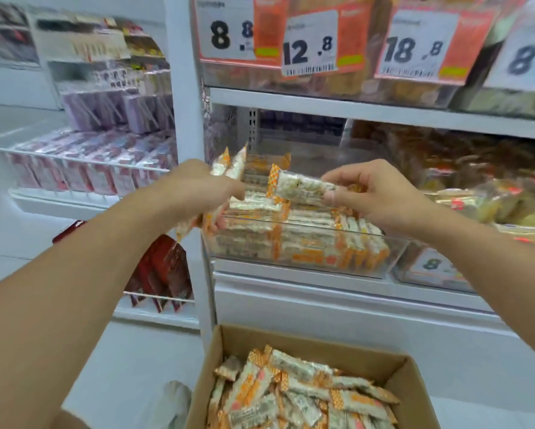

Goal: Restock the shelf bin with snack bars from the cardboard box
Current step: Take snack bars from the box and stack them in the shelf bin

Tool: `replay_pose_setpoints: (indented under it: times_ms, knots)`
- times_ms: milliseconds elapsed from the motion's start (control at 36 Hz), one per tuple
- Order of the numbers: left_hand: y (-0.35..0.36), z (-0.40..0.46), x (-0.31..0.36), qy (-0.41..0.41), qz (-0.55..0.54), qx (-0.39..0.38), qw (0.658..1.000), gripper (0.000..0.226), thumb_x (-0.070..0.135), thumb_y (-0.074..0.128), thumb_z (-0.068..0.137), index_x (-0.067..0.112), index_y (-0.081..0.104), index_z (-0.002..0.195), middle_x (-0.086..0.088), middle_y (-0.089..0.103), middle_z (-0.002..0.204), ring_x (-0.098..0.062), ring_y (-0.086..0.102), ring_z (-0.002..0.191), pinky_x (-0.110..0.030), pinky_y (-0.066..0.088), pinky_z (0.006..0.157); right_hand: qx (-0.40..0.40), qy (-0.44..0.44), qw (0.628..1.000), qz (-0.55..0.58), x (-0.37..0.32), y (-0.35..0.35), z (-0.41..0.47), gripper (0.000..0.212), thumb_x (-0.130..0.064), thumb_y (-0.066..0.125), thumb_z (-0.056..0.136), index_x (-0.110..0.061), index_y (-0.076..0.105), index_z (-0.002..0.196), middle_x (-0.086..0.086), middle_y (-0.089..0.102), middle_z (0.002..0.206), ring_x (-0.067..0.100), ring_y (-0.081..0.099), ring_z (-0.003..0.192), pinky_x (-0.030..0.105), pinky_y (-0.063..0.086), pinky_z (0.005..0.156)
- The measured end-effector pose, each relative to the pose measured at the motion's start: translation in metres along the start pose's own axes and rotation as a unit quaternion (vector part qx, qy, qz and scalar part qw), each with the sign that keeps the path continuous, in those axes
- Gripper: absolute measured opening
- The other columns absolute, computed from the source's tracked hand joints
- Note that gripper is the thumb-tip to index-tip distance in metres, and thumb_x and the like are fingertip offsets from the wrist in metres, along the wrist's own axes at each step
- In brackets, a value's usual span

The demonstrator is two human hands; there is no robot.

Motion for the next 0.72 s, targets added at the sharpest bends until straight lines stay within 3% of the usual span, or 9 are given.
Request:
replay_pose_setpoints:
  times_ms: [83,139,194,250,361,444,500,583,722]
  knots:
    - [0.001,0.011,0.006,0.026,0.093,0.0,0.995,0.039,0.034,0.071,0.083,0.001,0.063,0.102,-0.006,0.07,0.056,-0.008,0.058,0.036,-0.016,0.036,0.033,-0.061,-0.004,0.992,-0.114,0.004,0.01,0.015,0.024,-0.034,0.069,0.093,-0.03,0.073,0.116,-0.017,0.069,0.102,-0.004,0.061,0.087,0.019,0.045,0.078]
    - [0.006,0.017,0.006,0.031,0.124,-0.015,0.992,0.036,0.035,0.071,0.082,0.003,0.064,0.097,-0.006,0.072,0.061,-0.012,0.064,0.043,-0.021,0.045,0.044,-0.086,-0.011,0.987,-0.133,0.004,0.011,0.023,0.023,-0.034,0.069,0.093,-0.031,0.073,0.116,-0.028,0.066,0.092,-0.01,0.059,0.083,0.016,0.044,0.078]
    - [0.012,0.023,0.005,0.031,0.151,-0.038,0.987,0.032,0.033,0.071,0.082,0.004,0.062,0.094,-0.003,0.075,0.067,-0.018,0.071,0.053,-0.026,0.051,0.05,-0.108,-0.016,0.986,-0.13,0.003,0.007,0.029,0.02,-0.033,0.071,0.091,-0.034,0.075,0.111,-0.036,0.064,0.074,-0.015,0.059,0.075,0.007,0.041,0.067]
    - [0.017,0.026,0.002,0.023,0.167,-0.064,0.984,0.032,0.032,0.069,0.084,0.002,0.062,0.094,0.0,0.073,0.062,-0.021,0.072,0.055,-0.026,0.05,0.049,-0.137,-0.023,0.981,-0.135,0.002,0.004,0.032,0.016,-0.032,0.074,0.089,-0.035,0.077,0.105,-0.039,0.066,0.077,-0.013,0.062,0.074,0.007,0.043,0.063]
    - [0.024,0.027,-0.002,-0.022,0.102,-0.098,0.99,0.035,0.027,0.07,0.086,-0.003,0.058,0.098,-0.016,0.075,0.073,-0.024,0.066,0.046,-0.022,0.045,0.04,-0.117,-0.044,0.985,-0.118,0.001,0.001,0.035,0.007,-0.032,0.074,0.089,-0.032,0.077,0.095,-0.024,0.071,0.077,-0.002,0.062,0.065,0.013,0.044,0.061]
    - [0.025,0.027,0.0,-0.019,0.083,-0.097,0.992,0.034,0.027,0.069,0.086,-0.006,0.063,0.087,-0.017,0.071,0.063,-0.018,0.058,0.036,-0.014,0.032,0.031,-0.132,-0.033,0.989,-0.062,0.008,0.011,0.034,0.003,-0.025,0.072,0.091,-0.026,0.074,0.092,-0.021,0.068,0.069,-0.002,0.058,0.056,0.012,0.042,0.057]
    - [0.025,0.025,0.002,-0.011,0.056,-0.093,0.994,0.037,0.03,0.068,0.086,-0.006,0.067,0.092,-0.019,0.071,0.063,-0.016,0.059,0.039,-0.014,0.032,0.031,-0.137,-0.024,0.99,-0.038,0.012,0.014,0.035,0.003,-0.019,0.072,0.092,-0.021,0.073,0.093,-0.02,0.066,0.065,0.0,0.058,0.053,0.012,0.044,0.055]
    - [0.024,0.02,0.004,-0.005,0.033,-0.089,0.995,0.046,0.034,0.068,0.086,-0.003,0.062,0.112,-0.015,0.073,0.066,-0.018,0.061,0.042,-0.016,0.035,0.033,-0.138,0.003,0.99,0.04,0.016,0.014,0.038,0.004,-0.016,0.069,0.093,-0.015,0.073,0.094,-0.002,0.072,0.083,0.011,0.069,0.073,0.03,0.06,0.067]
    - [0.02,0.019,0.003,0.003,-0.05,-0.064,0.997,0.034,0.03,0.068,0.087,0.002,0.067,0.106,-0.008,0.074,0.068,-0.019,0.058,0.042,-0.017,0.032,0.035,-0.204,0.046,0.969,0.13,0.021,0.024,0.034,0.008,-0.016,0.065,0.096,-0.011,0.069,0.101,0.013,0.073,0.094,0.026,0.074,0.089,0.047,0.061,0.08]
Point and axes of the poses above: each hand's wrist, its own z-axis towards the middle knuckle, its own y-axis out of the palm, x = y × z, the point moved 7 cm from there along z, towards the middle knuckle
